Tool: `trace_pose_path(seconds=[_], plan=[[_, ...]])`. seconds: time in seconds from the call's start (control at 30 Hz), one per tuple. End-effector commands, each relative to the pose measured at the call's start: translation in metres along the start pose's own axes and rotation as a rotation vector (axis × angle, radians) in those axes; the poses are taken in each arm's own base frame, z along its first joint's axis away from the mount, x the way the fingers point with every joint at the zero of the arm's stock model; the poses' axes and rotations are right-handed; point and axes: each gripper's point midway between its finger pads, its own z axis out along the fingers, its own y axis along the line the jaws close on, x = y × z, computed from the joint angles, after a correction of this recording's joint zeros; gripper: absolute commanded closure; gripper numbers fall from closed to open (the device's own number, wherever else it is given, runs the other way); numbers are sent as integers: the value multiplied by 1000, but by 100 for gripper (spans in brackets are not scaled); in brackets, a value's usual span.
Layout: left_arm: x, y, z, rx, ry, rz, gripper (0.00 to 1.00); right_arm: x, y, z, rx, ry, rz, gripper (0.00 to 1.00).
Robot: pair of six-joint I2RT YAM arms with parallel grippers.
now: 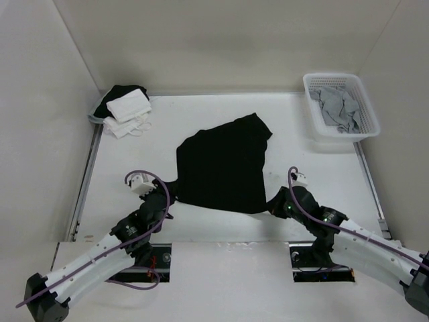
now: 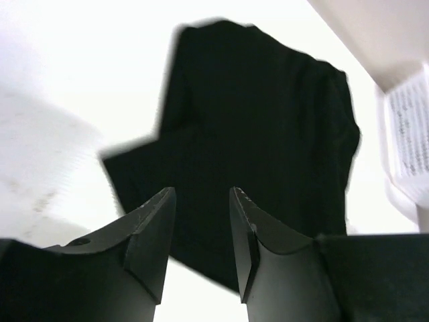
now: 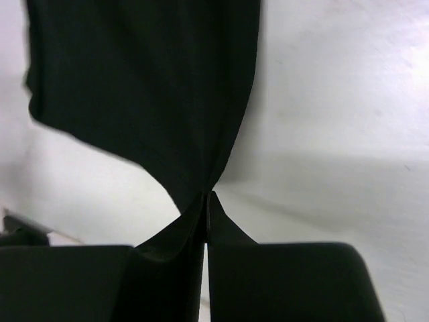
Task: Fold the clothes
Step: Flatten the tank top out
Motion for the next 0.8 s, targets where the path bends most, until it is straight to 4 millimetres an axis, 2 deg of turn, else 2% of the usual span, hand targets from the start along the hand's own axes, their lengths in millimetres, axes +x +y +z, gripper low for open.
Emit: trace_pose_path(seconds=[0.0,0.07,0.17,0.27,0.4,0.53,0.67,0.77], plan=[[-24,12,4,-105,-77,-30,63,-19,18,-2,-27,-81,98,94],[-17,12,9,-115,-45,-13,61,-19,16,-1,-19,-82,92,94],[9,13,21,-123,65,67,61,-19,17,1,-36,-90,76,94],[28,24,26,-152,125,135,63,-23,18,3,-43,-99,65,94],[34,46,35,-216,129,149,59,-26,20,6,-54,-110,56,93],[39,52,43,-243,172,140,60,-24,20,7,-61,-104,50,93],[52,58,50,-276,255,158,66,-26,21,6,-68,-112,53,93],[55,60,51,-287,271,181,65,-27,21,6,-71,-115,50,93]])
